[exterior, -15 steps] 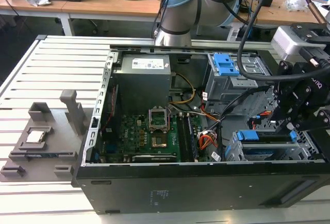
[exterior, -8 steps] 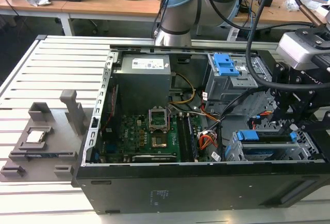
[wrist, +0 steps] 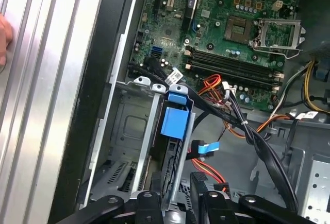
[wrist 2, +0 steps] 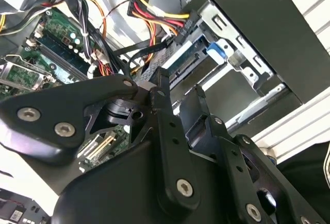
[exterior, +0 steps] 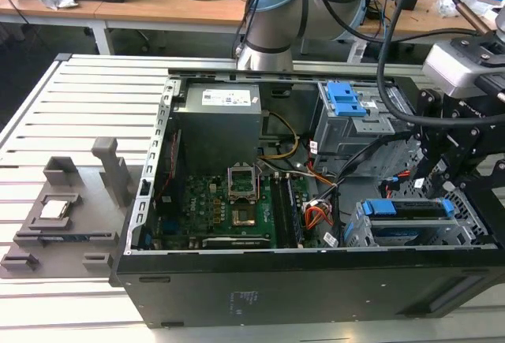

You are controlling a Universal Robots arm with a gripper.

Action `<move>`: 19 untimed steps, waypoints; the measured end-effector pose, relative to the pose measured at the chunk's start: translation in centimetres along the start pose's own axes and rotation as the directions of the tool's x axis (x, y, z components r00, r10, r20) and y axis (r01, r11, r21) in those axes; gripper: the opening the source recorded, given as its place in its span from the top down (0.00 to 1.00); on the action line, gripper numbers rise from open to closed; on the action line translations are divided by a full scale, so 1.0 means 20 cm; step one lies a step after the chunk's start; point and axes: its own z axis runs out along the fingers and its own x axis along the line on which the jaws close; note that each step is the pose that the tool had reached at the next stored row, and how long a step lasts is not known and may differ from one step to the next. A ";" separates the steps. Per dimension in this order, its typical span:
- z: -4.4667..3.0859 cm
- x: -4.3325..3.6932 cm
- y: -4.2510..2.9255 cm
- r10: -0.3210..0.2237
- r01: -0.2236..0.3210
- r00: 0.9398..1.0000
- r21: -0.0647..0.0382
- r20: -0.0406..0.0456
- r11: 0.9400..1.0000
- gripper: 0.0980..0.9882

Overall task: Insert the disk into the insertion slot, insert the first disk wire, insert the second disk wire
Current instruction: 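Insert the first disk wire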

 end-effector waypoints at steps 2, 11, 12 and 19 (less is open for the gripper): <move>-0.001 -0.012 -0.011 -0.002 0.002 1.000 0.000 0.000 1.000 0.70; -0.003 -0.048 -0.063 -0.011 0.011 1.000 0.000 -0.001 1.000 0.70; -0.003 -0.052 -0.071 -0.012 0.012 1.000 0.000 -0.001 1.000 0.70; -0.005 -0.070 -0.112 -0.020 0.020 1.000 0.000 -0.001 1.000 0.70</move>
